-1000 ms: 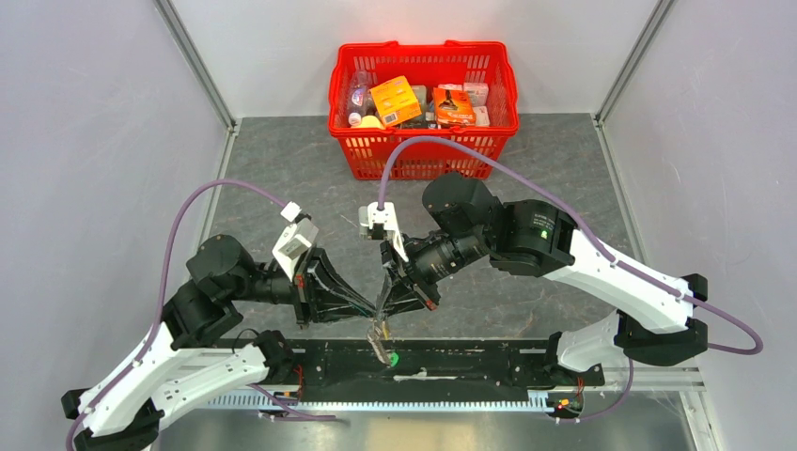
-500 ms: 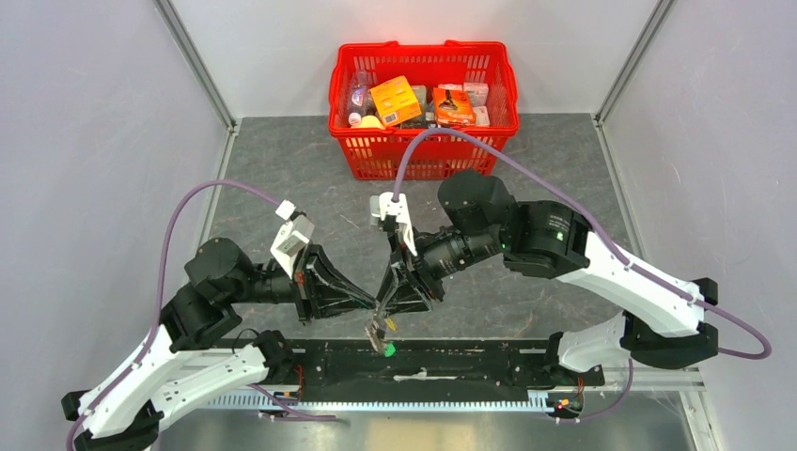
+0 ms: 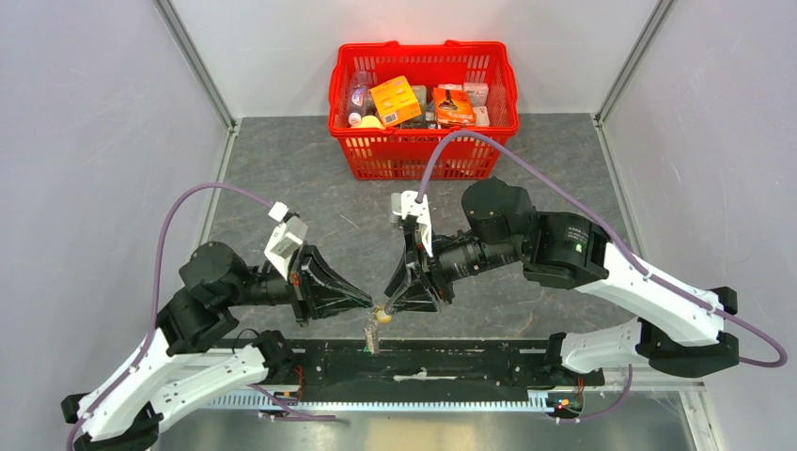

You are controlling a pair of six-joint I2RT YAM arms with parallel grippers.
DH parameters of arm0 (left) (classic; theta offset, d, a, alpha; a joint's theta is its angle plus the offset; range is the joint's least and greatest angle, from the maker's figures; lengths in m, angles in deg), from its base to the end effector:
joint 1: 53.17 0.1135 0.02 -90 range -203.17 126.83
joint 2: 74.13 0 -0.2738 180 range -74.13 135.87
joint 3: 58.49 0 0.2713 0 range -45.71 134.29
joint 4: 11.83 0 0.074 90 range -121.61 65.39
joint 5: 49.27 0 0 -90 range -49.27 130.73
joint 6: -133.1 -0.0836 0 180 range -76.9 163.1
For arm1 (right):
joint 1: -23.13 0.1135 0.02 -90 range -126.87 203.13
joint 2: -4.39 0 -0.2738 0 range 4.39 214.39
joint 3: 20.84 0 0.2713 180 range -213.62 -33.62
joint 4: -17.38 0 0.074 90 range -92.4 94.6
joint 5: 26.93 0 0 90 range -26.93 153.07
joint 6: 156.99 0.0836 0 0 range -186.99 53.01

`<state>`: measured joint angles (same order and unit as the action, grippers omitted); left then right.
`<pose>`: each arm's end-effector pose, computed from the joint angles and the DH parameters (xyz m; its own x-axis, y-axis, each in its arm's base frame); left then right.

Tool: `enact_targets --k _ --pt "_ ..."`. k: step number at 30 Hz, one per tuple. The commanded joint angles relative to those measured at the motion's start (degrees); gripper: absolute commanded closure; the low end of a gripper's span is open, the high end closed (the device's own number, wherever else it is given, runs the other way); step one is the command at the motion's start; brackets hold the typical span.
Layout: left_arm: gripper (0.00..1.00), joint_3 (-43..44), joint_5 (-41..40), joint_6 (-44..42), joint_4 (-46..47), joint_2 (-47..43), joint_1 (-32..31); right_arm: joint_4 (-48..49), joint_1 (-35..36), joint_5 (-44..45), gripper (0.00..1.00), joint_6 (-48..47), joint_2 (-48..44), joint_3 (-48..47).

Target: Put the keys on the keyring

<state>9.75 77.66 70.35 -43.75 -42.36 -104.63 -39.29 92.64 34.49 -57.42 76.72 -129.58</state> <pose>0.0515 -0.1453 0.4301 -0.4132 -0.0687 -0.9080 0.9102 -0.0021 -0.4141 0.0653 0.2890 0.4844 -0.2824 -0.3386 -0.8975 -0.9459 -0.0575 0.3193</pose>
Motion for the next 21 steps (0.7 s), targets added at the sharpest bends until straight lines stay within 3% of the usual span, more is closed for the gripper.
enact_targets --k 1,21 --pt "0.98 0.0 -1.7 -0.6 4.1 -1.0 0.0 4.0 0.0 1.1 0.58 1.0 -1.4 1.2" --pt "0.98 -0.2 -4.9 1.5 5.6 -0.7 0.0 5.3 0.0 1.9 0.60 -0.1 0.6 1.4"
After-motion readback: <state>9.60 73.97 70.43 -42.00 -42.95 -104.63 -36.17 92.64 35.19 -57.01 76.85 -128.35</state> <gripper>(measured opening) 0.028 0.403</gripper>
